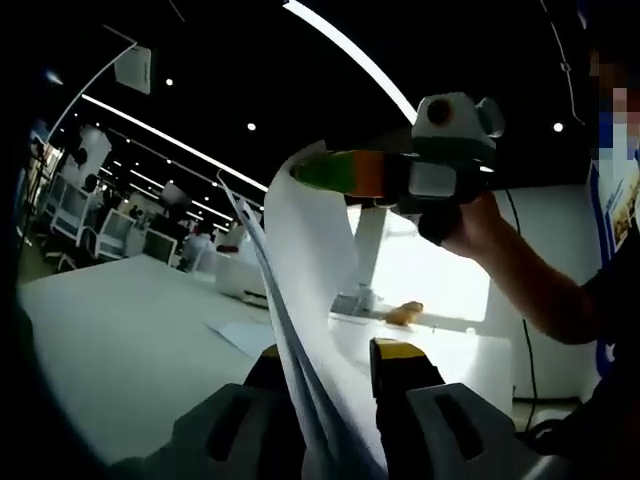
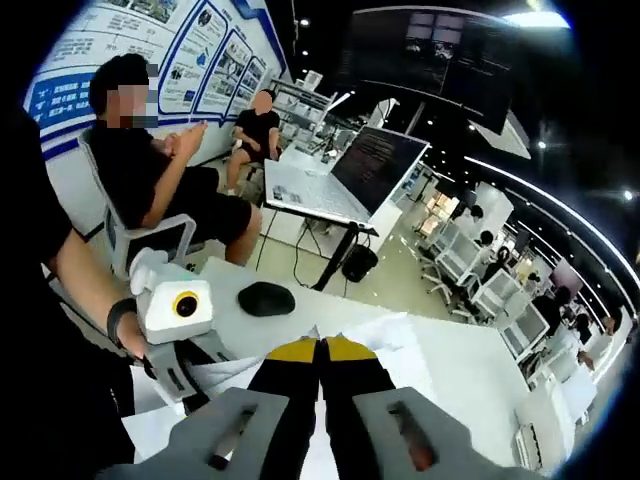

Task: Organize the stack of printing papers by aligning and flattening the scattered papers on the table

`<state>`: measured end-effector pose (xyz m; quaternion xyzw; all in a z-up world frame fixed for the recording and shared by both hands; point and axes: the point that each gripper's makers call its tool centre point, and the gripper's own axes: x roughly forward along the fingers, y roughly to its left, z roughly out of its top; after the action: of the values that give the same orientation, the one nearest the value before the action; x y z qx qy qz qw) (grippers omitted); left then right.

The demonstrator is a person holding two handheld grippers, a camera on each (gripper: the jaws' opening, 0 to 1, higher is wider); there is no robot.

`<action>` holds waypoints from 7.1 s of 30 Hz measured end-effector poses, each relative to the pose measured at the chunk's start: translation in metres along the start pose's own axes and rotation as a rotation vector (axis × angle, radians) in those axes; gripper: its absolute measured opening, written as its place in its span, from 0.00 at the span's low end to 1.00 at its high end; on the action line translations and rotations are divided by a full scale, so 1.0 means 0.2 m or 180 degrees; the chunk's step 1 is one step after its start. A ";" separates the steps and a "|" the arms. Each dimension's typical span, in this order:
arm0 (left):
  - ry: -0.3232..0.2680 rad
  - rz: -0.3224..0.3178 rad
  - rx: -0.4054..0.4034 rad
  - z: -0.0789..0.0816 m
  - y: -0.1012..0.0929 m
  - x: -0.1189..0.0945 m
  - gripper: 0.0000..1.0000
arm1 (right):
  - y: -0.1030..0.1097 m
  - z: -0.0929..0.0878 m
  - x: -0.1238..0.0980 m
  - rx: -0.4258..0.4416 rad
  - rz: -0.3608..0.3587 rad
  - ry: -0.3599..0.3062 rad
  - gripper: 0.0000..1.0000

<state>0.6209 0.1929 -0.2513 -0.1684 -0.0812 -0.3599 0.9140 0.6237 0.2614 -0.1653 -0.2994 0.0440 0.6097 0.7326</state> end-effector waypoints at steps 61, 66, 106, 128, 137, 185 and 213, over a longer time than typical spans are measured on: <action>-0.0083 0.0150 0.0202 0.02 0.03 -0.03 0.06 | -0.27 -0.11 -0.13 0.0338 -0.0671 -0.0353 0.90; -0.0088 0.0148 0.0208 0.03 0.03 -0.03 0.06 | -0.26 -0.12 -0.14 0.0433 -0.0662 -0.0362 0.90; -0.0025 0.0174 0.0287 0.01 0.02 -0.02 0.07 | -0.37 -0.16 -0.37 0.0365 -0.1016 -0.0398 0.90; -0.0032 0.0140 0.0293 0.01 0.02 -0.02 0.07 | -0.41 -0.23 -0.54 0.0368 -0.1212 -0.0380 0.90; -0.0023 0.0133 0.0300 0.01 0.01 -0.02 0.07 | -0.41 -0.29 -0.59 0.0436 -0.1249 -0.0370 0.90; -0.0150 0.0126 0.0276 0.04 0.01 -0.04 0.07 | -0.42 -0.38 -0.91 0.0613 -0.1634 -0.0403 0.90; -0.0180 0.0126 0.0276 0.04 0.01 -0.04 0.07 | -0.39 -0.45 -1.02 0.0768 -0.1725 -0.0473 0.90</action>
<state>0.6155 0.2025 -0.2459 -0.1403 -0.1191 -0.3331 0.9248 0.6713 0.0350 -0.1211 -0.1657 -0.0190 0.4026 0.9000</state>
